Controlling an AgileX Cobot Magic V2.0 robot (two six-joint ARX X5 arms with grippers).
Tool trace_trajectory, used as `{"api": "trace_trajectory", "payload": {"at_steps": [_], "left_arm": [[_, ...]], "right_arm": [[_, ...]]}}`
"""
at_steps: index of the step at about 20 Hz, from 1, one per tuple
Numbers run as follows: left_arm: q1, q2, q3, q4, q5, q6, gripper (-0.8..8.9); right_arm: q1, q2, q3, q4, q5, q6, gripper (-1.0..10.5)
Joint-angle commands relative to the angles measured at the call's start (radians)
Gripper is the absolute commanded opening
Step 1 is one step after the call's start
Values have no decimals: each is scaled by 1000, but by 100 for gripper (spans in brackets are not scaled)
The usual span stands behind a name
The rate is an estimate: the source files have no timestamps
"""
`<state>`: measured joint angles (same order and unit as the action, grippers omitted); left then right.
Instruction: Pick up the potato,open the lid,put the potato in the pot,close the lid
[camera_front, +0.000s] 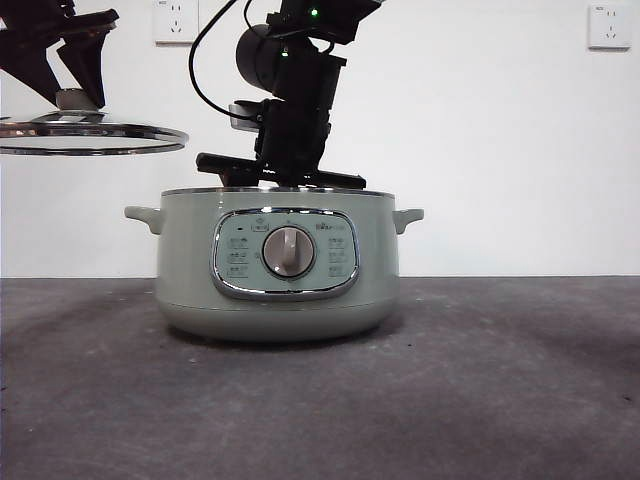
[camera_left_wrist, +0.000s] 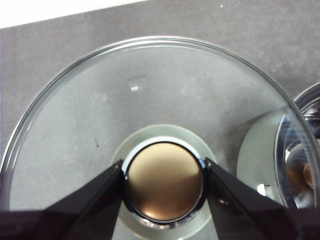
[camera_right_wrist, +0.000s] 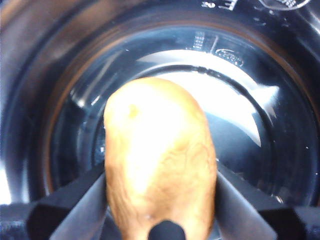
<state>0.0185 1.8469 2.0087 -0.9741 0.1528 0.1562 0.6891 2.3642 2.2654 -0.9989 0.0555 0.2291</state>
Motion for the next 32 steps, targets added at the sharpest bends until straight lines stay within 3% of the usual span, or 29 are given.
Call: {"api": "trace_trajectory", "payload": {"at_steps": [1,9,13,14,15,16,21,26,29,32], "left_arm": [[-13,-26,15,31,12,1,-9],[-80,-26,15,28,12,-26,-9],[-146,-26,15,11,11,-50,-9],[-169,-26,15,11,11,-55,-9],[-195,-26,15,11,11,-61,-9],[-221,-26,15,13,11,-74,-9],[-348,-23,14,14,4,-83,-9],[-442,-11,14,10,4,-89,-9],[-486,4,14,4,4,-90,-9],[-512,29,14,0,1,-95,-9]], "right_arm": [[7,10,2,3,4,11,414],[19,-89,3,-37,42,6,445],[32,-284,3,-257,238,-62,415],[32,-328,3,-295,260,-79,284],[32,-371,3,-338,260,-94,85],[32,-412,2,-379,262,-108,-13],[90,-636,-4,-382,189,-125,-3],[225,-827,-17,-383,82,-124,-3],[325,-927,-64,-383,105,-96,-3],[381,-1018,-195,-383,211,-51,-3]]}}
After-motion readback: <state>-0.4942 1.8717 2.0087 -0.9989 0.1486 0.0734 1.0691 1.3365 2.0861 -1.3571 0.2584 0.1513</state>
